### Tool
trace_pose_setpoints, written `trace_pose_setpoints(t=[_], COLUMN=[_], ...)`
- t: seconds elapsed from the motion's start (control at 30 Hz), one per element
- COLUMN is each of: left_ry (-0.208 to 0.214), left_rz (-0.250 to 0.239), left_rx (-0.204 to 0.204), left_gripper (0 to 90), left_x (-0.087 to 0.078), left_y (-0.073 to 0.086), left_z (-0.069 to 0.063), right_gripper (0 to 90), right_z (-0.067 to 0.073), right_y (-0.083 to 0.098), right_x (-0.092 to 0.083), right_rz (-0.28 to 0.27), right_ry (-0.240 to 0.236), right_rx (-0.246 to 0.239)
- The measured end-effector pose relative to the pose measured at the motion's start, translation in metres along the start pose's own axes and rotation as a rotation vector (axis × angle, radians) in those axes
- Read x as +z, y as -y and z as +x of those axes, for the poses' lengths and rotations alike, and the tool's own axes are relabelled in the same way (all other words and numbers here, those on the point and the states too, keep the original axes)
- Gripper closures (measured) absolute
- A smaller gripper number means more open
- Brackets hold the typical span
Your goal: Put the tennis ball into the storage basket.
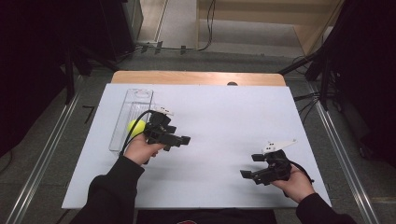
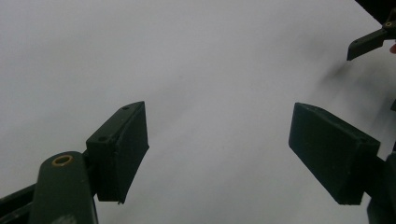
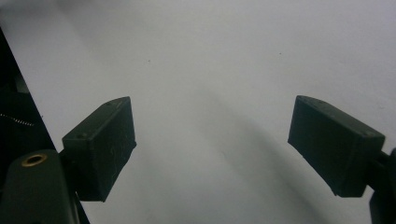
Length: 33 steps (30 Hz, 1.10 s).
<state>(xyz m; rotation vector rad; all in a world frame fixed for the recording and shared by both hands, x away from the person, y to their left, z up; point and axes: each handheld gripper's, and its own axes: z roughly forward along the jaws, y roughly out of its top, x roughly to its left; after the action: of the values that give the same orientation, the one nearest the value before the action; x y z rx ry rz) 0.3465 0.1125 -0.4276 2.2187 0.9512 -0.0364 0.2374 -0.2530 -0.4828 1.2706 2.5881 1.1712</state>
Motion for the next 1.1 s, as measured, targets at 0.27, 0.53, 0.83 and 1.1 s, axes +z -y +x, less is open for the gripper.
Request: trace_pose_setpoints(t=[0.27, 0.53, 0.83, 1.1], left_ry=[0.016, 0.011, 0.02, 0.021], left_rz=[-0.01, -0.024, -0.04, -0.004], left_rx=[0.003, 0.018, 0.046, 0.077], left_gripper=[20.6, 20.6, 20.6, 20.6], left_x=[-0.001, -0.004, -0.007, -0.008], left_y=[0.011, 0.022, 0.034, 0.043], left_z=[-0.003, -0.005, -0.005, -0.006], right_gripper=[12.8, 12.8, 12.8, 12.8], right_z=[0.0, 0.001, 0.0, 0.0], right_y=[0.0, 0.0, 0.0, 0.0], right_x=[0.0, 0.0, 0.0, 0.001], right_rz=[0.0, 0.002, -0.001, 0.0], right_ry=[0.001, 0.0, 0.0, 0.0], right_rx=[0.002, 0.0, -0.004, -0.004])
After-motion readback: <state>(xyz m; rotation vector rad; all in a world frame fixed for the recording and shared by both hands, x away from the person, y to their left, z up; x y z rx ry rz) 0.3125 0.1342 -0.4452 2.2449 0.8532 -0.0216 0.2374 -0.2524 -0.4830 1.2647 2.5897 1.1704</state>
